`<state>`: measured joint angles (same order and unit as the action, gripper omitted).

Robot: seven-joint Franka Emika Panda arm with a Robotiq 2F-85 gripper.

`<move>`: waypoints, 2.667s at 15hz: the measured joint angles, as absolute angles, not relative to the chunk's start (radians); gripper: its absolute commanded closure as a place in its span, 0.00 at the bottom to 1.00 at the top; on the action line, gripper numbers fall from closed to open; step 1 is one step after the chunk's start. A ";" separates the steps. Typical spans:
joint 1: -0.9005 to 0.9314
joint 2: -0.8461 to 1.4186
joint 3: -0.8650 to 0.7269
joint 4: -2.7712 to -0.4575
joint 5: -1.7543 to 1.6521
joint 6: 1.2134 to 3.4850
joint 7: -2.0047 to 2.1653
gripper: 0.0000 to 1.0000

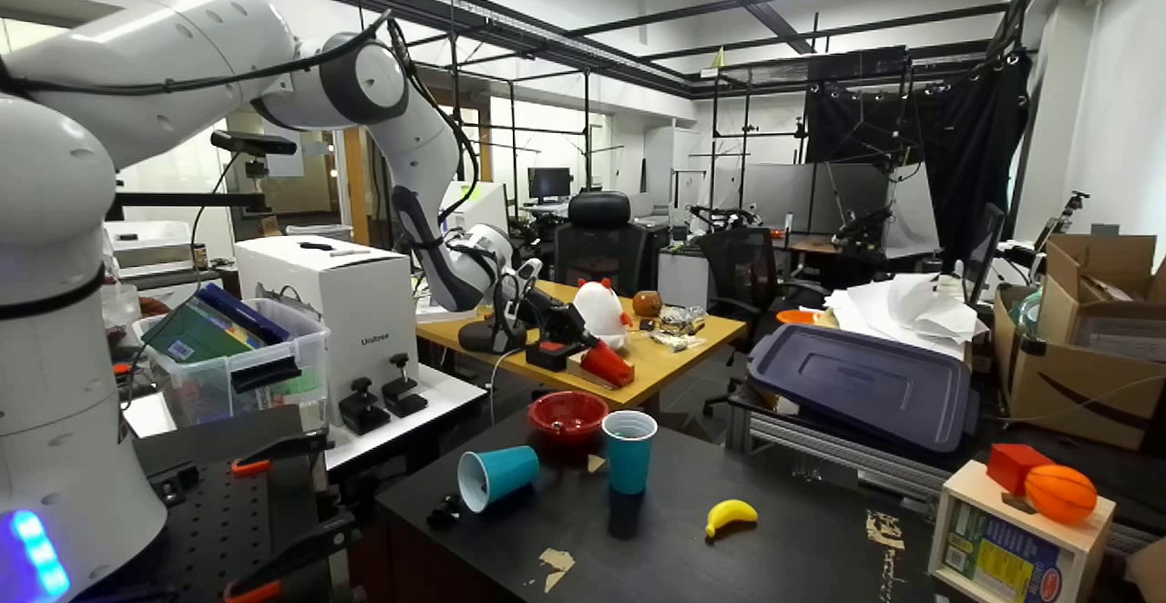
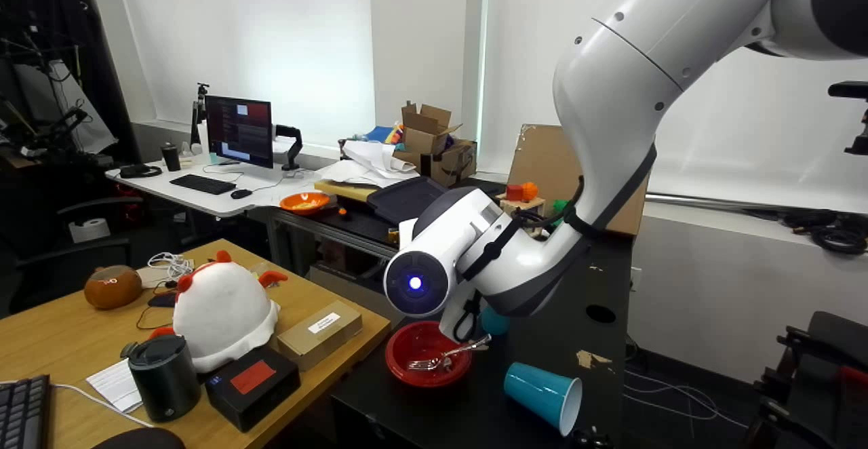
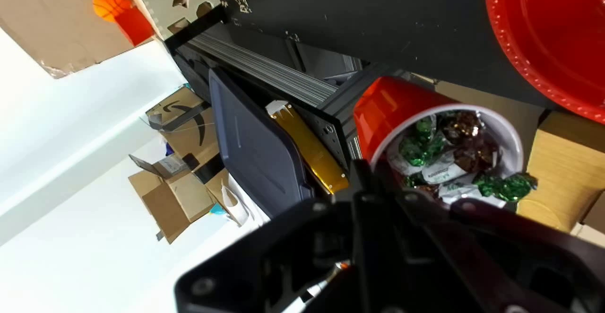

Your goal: Pour the things in the red cup into the red bowl

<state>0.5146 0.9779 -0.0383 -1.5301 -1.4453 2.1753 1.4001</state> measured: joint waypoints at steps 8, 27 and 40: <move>0.483 0.978 0.057 -1.563 -1.519 2.092 1.402 0.99; 0.481 1.006 0.139 -1.647 -1.670 1.910 1.402 0.99; 0.451 1.082 0.151 -1.503 -1.707 1.874 1.399 0.99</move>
